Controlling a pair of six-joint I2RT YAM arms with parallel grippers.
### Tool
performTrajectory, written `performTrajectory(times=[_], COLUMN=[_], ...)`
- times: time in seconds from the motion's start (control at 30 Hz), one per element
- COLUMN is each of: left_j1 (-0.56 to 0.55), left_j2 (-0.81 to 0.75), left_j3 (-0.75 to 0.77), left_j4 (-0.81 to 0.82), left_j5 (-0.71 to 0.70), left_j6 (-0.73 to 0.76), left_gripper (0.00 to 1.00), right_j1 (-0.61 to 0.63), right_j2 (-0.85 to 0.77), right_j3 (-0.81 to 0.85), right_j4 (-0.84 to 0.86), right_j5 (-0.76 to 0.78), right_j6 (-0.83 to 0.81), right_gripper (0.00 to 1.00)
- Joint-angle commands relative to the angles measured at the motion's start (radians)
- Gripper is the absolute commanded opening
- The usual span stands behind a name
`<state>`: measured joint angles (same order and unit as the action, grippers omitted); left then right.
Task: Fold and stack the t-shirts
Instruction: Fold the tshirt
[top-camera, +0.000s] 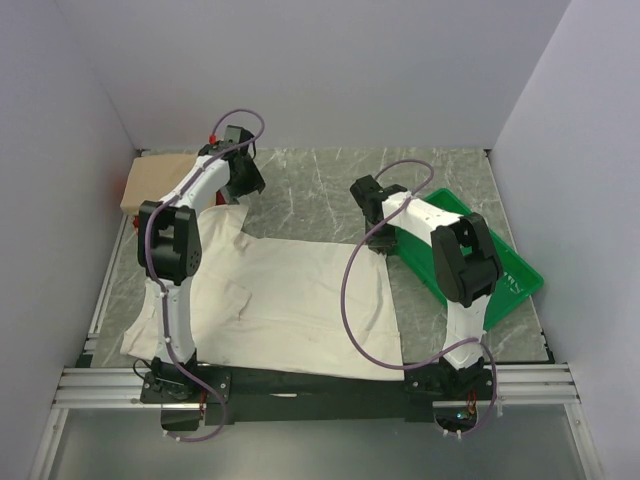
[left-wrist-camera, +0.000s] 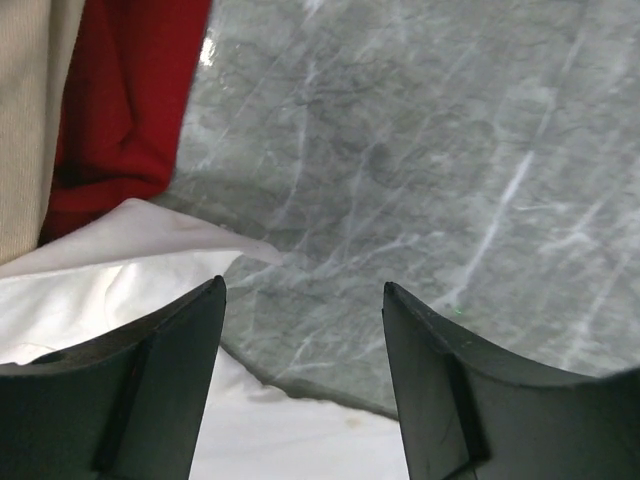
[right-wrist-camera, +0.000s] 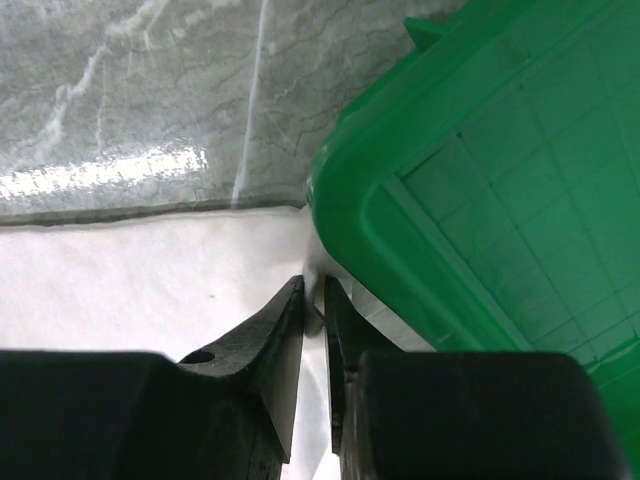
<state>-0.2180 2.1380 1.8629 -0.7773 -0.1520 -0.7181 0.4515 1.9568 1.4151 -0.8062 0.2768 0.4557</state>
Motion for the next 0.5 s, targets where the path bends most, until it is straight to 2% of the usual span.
performTrajectory(times=[0.0, 0.3, 0.47], left_j1=[-0.012, -0.029, -0.029], left_j2=[0.016, 0.043, 0.094], left_j3=[0.042, 0.01, 0.033], left_j4=[-0.067, -0.056, -0.053], left_j5=[-0.104, -0.136, -0.138], left_j6=[0.022, 0.02, 0.025], left_gripper=[0.7, 0.73, 0.7], right_j1=[0.001, 0.001, 0.001], right_j2=[-0.029, -0.032, -0.041], right_j3=[-0.011, -0.021, -0.022], right_j4=[0.016, 0.019, 0.016], right_j5=[0.012, -0.004, -0.007], right_j6=[0.018, 0.021, 0.02], right_gripper=[0.2, 0.2, 0.2])
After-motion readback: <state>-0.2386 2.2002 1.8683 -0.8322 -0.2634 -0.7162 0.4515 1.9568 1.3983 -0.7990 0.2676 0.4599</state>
